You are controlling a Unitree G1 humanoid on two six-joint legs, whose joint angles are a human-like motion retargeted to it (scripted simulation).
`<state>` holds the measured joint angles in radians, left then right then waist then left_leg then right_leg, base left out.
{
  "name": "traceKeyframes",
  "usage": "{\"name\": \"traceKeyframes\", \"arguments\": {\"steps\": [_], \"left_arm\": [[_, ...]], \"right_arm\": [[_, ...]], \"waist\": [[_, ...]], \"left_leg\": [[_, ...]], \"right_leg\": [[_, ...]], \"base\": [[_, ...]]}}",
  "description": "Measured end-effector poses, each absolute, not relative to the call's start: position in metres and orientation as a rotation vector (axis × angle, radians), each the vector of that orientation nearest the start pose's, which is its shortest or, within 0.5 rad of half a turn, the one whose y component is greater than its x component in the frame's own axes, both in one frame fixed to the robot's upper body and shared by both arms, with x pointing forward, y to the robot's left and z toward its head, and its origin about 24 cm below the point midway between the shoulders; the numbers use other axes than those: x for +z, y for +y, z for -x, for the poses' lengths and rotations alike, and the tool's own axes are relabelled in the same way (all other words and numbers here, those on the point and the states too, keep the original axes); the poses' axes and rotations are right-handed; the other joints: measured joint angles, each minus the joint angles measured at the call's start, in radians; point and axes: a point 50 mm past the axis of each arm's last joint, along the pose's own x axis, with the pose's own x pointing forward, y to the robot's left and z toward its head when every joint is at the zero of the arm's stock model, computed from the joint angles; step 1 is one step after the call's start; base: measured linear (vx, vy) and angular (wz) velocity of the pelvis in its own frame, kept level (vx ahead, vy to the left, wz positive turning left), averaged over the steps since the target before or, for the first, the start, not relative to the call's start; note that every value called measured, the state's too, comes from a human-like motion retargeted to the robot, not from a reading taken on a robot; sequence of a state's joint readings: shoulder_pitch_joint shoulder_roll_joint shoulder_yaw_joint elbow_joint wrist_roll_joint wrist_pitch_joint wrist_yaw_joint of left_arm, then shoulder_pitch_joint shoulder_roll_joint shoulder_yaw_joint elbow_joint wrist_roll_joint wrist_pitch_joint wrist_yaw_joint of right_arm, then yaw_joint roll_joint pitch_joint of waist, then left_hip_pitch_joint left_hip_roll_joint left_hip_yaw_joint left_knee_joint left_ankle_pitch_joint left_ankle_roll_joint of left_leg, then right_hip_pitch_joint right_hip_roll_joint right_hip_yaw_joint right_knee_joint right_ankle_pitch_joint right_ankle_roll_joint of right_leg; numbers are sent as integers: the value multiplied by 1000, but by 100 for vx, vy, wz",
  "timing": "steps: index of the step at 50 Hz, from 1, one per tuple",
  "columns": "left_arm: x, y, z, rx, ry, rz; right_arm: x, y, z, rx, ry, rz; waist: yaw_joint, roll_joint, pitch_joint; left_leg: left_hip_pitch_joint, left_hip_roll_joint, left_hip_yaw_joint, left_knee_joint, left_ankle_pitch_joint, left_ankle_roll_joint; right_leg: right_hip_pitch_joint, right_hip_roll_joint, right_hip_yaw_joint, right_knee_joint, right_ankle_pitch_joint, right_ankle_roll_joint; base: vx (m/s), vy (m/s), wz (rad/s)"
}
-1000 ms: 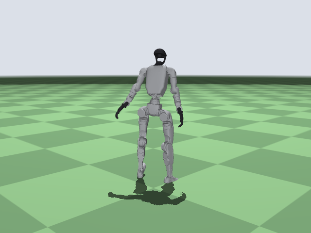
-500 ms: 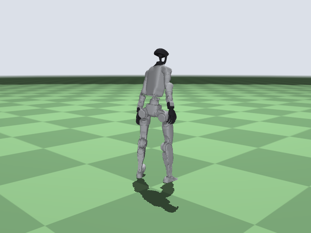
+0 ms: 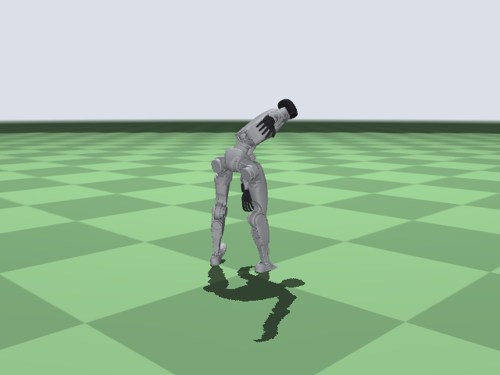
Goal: In place motions
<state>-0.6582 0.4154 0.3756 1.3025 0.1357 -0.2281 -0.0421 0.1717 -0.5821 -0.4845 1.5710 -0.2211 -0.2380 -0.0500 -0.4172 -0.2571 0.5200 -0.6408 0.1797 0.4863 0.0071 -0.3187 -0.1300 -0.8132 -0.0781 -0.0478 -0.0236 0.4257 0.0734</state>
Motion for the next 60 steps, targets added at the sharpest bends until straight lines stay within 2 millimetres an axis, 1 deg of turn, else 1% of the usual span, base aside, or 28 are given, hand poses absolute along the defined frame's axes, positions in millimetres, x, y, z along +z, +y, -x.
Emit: {"name": "traceKeyframes", "arguments": {"steps": [3,8,12,15,17,20,23,25,29,31,33,35,38,40,42,45,47,48,50,52,55,57,58,60], "left_arm": [[37,311,-330,330,288,-250],[80,337,-338,405,192,-356],[110,353,-340,482,114,-388],[128,364,-339,535,85,-425],[140,373,-336,562,70,-449],[147,381,-333,583,60,-431],[149,384,-332,552,27,-322],[148,385,-330,521,12,-264],[141,387,-324,538,-13,-249],[133,386,-320,561,-12,-258],[122,381,-318,577,-18,-245],[111,372,-316,587,-51,-210],[87,349,-309,587,-98,-164],[61,329,-300,579,-83,-119],[32,306,-290,556,-28,-49],[-22,267,-270,477,156,116],[-62,235,-249,345,326,274],[-79,222,-236,284,400,348],[-108,206,-206,242,548,446],[-131,202,-170,257,694,459],[-154,209,-115,271,890,382],[-161,215,-85,269,985,318],[-164,219,-65,265,1050,281],[-167,224,-34,267,1141,252]], "right_arm": [[-97,-389,30,-713,1313,345],[-92,-397,8,-752,1228,259],[-84,-407,-10,-817,1150,261],[-79,-411,-21,-874,1084,272],[-78,-411,-31,-883,1045,288],[-79,-407,-49,-846,1014,311],[-78,-406,-61,-823,995,312],[-77,-407,-61,-847,989,300],[-72,-414,-50,-951,977,286],[-69,-418,-45,-988,978,302],[-68,-420,-39,-1005,989,327],[-67,-420,-35,-1001,1012,355],[-70,-418,-23,-962,1080,396],[-73,-416,-11,-926,1149,421],[-77,-412,-2,-909,1209,440],[-80,-408,1,-952,1217,529],[-79,-407,-2,-972,1183,640],[-79,-406,-5,-958,1170,689],[-81,-402,-15,-892,1156,756],[-86,-396,-26,-801,1155,801],[-96,-382,-44,-657,1147,854],[-102,-372,-54,-569,1148,864],[-107,-364,-61,-505,1151,862],[-114,-351,-72,-394,1150,863]], "waist": [[-31,-14,0],[-107,-51,0],[-149,-73,0],[-168,-87,0],[-187,-101,0],[-220,-135,0],[-250,-163,0],[-263,-171,0],[-258,-164,0],[-245,-150,0],[-231,-132,0],[-215,-116,0],[-179,-78,0],[-141,-45,0],[-94,-6,0],[-28,56,0],[9,101,0],[25,118,0],[53,143,0],[71,159,0],[87,169,0],[95,175,0],[105,182,0],[119,194,-6]], "left_leg": [[-80,10,3,-9,9,6],[-207,17,-3,-16,18,15],[-295,35,-3,-13,18,20],[-351,46,-9,-9,15,26],[-383,52,-15,-7,11,31],[-416,59,-13,-4,4,36],[-433,62,-8,-1,-1,39],[-439,60,-8,2,-3,41],[-413,50,-12,10,-5,37],[-389,45,-17,14,-5,34],[-354,36,-22,15,-5,33],[-307,25,-27,17,-3,29],[-216,0,-37,15,0,23],[-140,-19,-47,10,3,18],[-63,-36,-55,5,2,13],[51,-58,-67,0,-5,10],[134,-67,-69,-3,-15,7],[174,-71,-67,-3,-20,6],[250,-80,-65,0,-34,2],[328,-91,-72,1,-49,-2],[438,-107,-80,2,-74,-6],[490,-116,-90,3,-87,-9],[521,-120,-97,6,-98,-11],[564,-129,-113,11,-112,-12]], "right_leg": [[-90,25,2,-10,18,-6],[-230,61,9,-13,35,-17],[-324,95,18,-17,47,-27],[-383,120,23,-19,54,-31],[-418,135,31,-16,55,-33],[-458,151,45,-12,56,-33],[-479,156,58,-10,57,-25],[-485,154,67,-7,55,-24],[-456,139,91,0,48,-26],[-425,129,96,1,45,-25],[-384,118,98,1,40,-26],[-330,102,97,2,32,-27],[-222,69,82,2,16,-24],[-134,41,63,0,0,-17],[-47,15,45,3,-17,-10],[87,-21,9,8,-50,0],[186,-44,-26,10,-74,10],[232,-54,-41,11,-85,14],[319,-73,-66,16,-108,23],[408,-92,-94,20,-130,32],[528,-116,-126,27,-161,45],[585,-125,-142,30,-178,50],[622,-131,-151,33,-190,52],[676,-139,-167,34,-208,56]], "base": [[-12,4,-21],[-1,8,-9],[3,6,-22],[1,7,-28],[0,8,-29],[-1,12,-32],[5,13,-23],[4,10,8],[0,3,18],[0,0,0],[0,-3,22],[8,-2,34],[10,-5,47],[14,-6,48],[20,-7,46],[26,-11,47],[34,-9,49],[34,-2,39],[30,9,30],[27,18,26],[26,23,20],[16,37,17],[37,20,21],[37,18,27]]}}
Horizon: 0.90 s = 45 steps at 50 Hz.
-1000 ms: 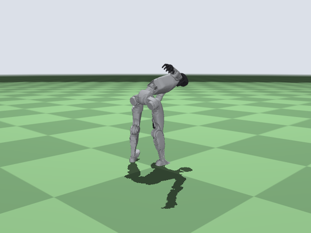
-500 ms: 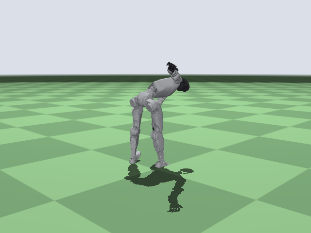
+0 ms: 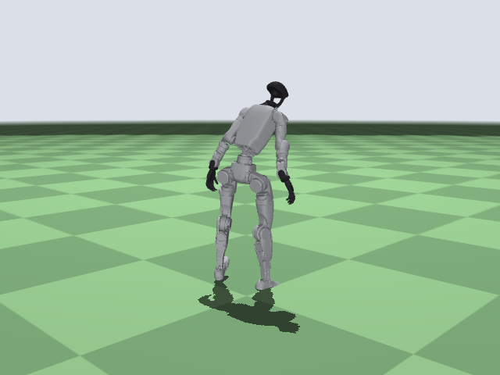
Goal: In place motions
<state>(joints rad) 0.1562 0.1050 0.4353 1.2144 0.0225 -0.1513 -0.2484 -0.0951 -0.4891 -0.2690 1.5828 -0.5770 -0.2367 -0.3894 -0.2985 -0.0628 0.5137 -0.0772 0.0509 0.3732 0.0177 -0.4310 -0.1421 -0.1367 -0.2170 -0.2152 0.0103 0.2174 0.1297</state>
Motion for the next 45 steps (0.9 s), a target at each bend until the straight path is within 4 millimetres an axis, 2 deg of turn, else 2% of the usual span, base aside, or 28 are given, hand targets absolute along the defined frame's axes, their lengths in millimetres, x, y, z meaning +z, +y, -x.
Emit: {"name": "traceKeyframes", "arguments": {"steps": [7,11,15,18,22,27,32,35,40,45], "left_arm": [[-163,237,62,425,1379,256],[-147,249,122,545,1539,237],[-128,254,172,689,1673,256],[-114,252,201,822,1742,274],[-103,237,228,1018,1782,347],[-98,207,245,1126,1829,459],[-103,186,242,1071,1879,524],[-109,189,233,1030,1866,516],[-116,204,219,980,1827,449],[-116,211,216,991,1818,421]], "right_arm": [[-128,-319,-96,-136,1129,891],[-132,-306,-106,-77,1126,842],[-132,-298,-121,-20,1088,838],[-132,-293,-128,14,1079,839],[-132,-283,-139,52,1071,816],[-134,-261,-156,151,1051,814],[-136,-237,-170,222,1024,806],[-136,-230,-174,251,1028,795],[-134,-228,-179,274,1028,804],[-133,-224,-184,291,1015,812]], "waist": [[65,51,-69],[106,72,-108],[133,92,-129],[148,109,-149],[146,119,-177],[124,128,-202],[90,132,-211],[87,136,-216],[98,144,-223],[87,153,-227]], "left_leg": [[42,-27,-40,-6,-7,2],[38,-44,-65,-10,2,4],[34,-51,-68,-15,14,3],[31,-50,-69,-18,20,0],[30,-44,-77,-14,15,-1],[43,-38,-82,-2,-3,1],[61,-38,-90,11,-22,4],[66,-40,-93,18,-30,3],[72,-44,-88,18,-35,1],[82,-42,-73,8,-32,1]], "right_leg": [[87,-31,-48,-4,-35,10],[114,-54,-95,-7,-44,20],[134,-65,-127,-8,-50,25],[146,-66,-145,-10,-52,27],[157,-62,-161,-10,-57,31],[166,-56,-155,-8,-62,36],[176,-52,-134,-7,-66,36],[178,-53,-129,-6,-69,36],[176,-57,-126,-5,-67,36],[174,-54,-120,-6,-61,36]], "base": [[22,17,49],[11,11,60],[2,7,51],[-2,3,46],[-6,2,19],[-6,6,-20],[-4,5,-24],[-1,1,-6],[0,0,0],[0,0,0]]}}
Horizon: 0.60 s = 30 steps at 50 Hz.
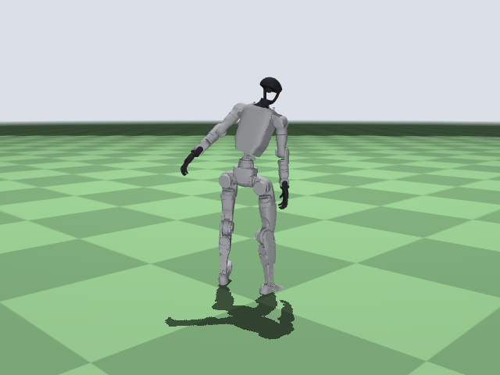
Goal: In place motions
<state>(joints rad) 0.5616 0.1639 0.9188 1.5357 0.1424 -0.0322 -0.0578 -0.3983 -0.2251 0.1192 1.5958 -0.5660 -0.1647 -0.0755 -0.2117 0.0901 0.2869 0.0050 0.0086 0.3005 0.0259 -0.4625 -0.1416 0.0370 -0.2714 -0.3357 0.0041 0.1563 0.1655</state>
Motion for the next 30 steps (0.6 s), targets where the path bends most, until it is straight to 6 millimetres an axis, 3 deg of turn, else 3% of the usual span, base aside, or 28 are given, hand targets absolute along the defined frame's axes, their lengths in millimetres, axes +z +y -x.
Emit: {"name": "traceKeyframes", "arguments": {"steps": [11,21,30], "left_arm": [[-113,219,218,1056,1798,417],[-109,213,227,1092,1825,443],[-110,208,226,1060,1841,452]], "right_arm": [[-137,-225,-174,297,1059,785],[-141,-230,-161,302,1116,786],[-140,-230,-163,305,1109,782]], "waist": [[-7,5,-15],[-1,3,-32],[-1,1,-39]], "left_leg": [[16,2,11,-5,-2,-2],[28,5,7,-1,-12,-3],[32,4,0,5,-18,-2]], "right_leg": [[4,4,6,4,2,-3],[11,11,12,6,-2,-5],[15,14,19,8,-5,-8]], "base": [[0,0,-1],[0,0,0],[0,0,0]]}}
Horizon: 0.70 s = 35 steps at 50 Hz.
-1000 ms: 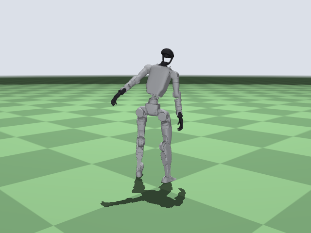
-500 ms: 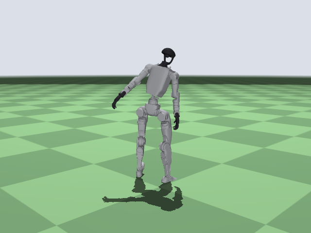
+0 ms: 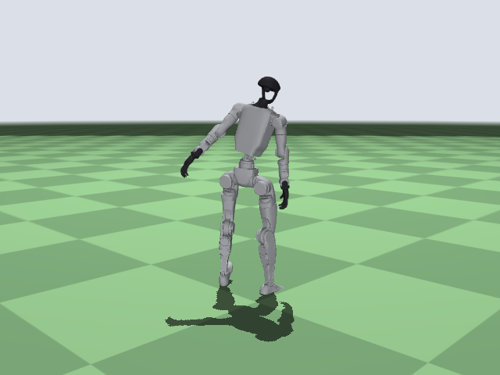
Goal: In place motions
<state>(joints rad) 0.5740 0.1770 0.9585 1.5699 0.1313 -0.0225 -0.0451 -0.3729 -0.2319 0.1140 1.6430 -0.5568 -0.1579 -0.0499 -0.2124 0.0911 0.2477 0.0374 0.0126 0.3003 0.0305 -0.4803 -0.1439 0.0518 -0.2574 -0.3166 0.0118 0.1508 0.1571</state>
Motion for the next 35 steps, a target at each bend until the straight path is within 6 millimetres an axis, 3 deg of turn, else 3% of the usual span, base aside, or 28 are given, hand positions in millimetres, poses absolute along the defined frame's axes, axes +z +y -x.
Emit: {"name": "traceKeyframes", "arguments": {"steps": [10,18,35], "left_arm": [[-102,202,238,1059,1914,455],[-102,205,237,1042,1920,430],[-104,210,233,966,1945,368]], "right_arm": [[-136,-227,-174,305,1069,782],[-132,-233,-181,279,1060,786],[-110,-254,-212,169,979,804]], "waist": [[-7,6,25],[-8,13,69],[6,42,225]], "left_leg": [[7,-3,0,8,-8,3],[1,-17,2,1,3,9],[-81,-43,2,-33,79,18]], "right_leg": [[-4,0,18,1,6,-2],[-11,-16,16,-1,17,0],[-63,-68,-32,-16,60,18]], "base": [[0,0,0],[-7,0,1],[-13,0,18]]}}
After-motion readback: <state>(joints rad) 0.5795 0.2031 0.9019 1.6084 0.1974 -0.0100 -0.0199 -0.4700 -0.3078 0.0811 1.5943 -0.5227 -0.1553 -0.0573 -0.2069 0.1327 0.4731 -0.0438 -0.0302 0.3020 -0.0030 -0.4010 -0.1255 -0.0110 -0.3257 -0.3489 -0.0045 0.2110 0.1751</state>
